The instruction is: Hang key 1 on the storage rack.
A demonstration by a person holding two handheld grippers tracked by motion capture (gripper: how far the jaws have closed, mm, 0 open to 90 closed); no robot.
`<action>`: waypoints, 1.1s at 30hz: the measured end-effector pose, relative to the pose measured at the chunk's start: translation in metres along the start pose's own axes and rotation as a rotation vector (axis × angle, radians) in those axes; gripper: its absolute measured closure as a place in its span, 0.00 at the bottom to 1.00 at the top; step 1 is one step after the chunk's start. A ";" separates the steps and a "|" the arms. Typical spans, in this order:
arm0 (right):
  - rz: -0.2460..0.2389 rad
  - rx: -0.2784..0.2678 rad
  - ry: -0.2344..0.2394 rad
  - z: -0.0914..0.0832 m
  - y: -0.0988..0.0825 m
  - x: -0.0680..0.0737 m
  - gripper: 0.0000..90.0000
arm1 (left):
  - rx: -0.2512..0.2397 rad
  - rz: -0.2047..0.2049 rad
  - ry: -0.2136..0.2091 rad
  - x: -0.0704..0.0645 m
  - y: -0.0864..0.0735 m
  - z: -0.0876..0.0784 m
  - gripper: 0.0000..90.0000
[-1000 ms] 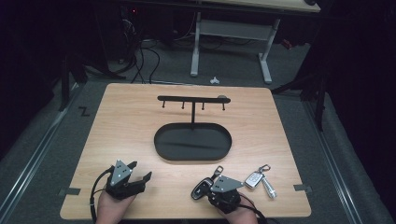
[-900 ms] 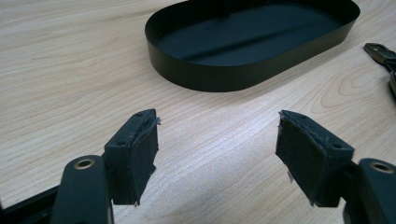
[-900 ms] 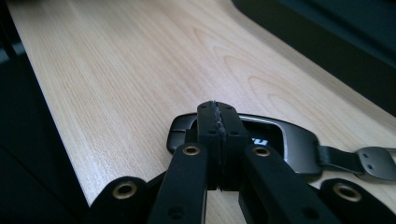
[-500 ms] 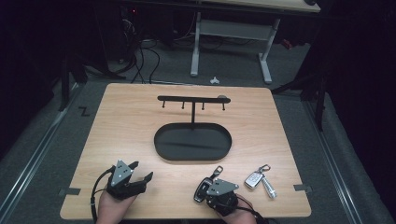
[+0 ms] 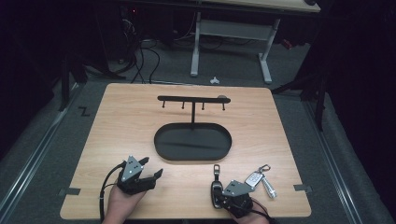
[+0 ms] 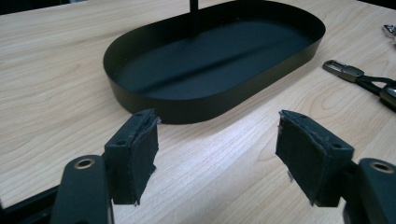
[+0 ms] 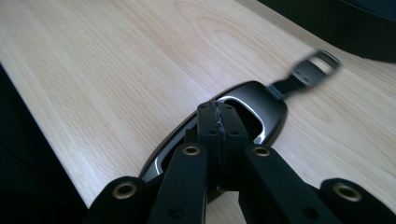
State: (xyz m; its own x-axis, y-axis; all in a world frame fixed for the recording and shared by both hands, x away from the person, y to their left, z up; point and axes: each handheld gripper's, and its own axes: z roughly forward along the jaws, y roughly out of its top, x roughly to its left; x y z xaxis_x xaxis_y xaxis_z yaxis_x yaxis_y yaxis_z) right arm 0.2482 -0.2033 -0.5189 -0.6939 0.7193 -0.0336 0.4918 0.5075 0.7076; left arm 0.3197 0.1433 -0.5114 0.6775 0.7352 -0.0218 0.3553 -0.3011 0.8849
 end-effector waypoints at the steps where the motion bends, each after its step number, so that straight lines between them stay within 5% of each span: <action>1: 0.008 -0.002 -0.008 -0.002 -0.002 -0.003 1.00 | 0.000 0.000 -0.004 0.000 0.001 0.001 0.33; 19: 0.128 -0.007 -0.104 -0.024 -0.027 -0.044 1.00 | 0.001 0.006 -0.029 -0.003 0.005 0.012 0.33; 33: 0.149 -0.011 -0.113 -0.026 -0.028 -0.051 1.00 | 0.006 0.000 -0.024 0.000 0.003 0.009 0.33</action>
State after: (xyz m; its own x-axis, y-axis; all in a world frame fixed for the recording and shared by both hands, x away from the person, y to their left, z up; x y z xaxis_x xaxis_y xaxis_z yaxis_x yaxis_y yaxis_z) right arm 0.2563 -0.2664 -0.5190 -0.5503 0.8349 -0.0062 0.5786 0.3867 0.7182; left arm 0.3260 0.1367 -0.5130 0.6924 0.7207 -0.0332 0.3591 -0.3044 0.8822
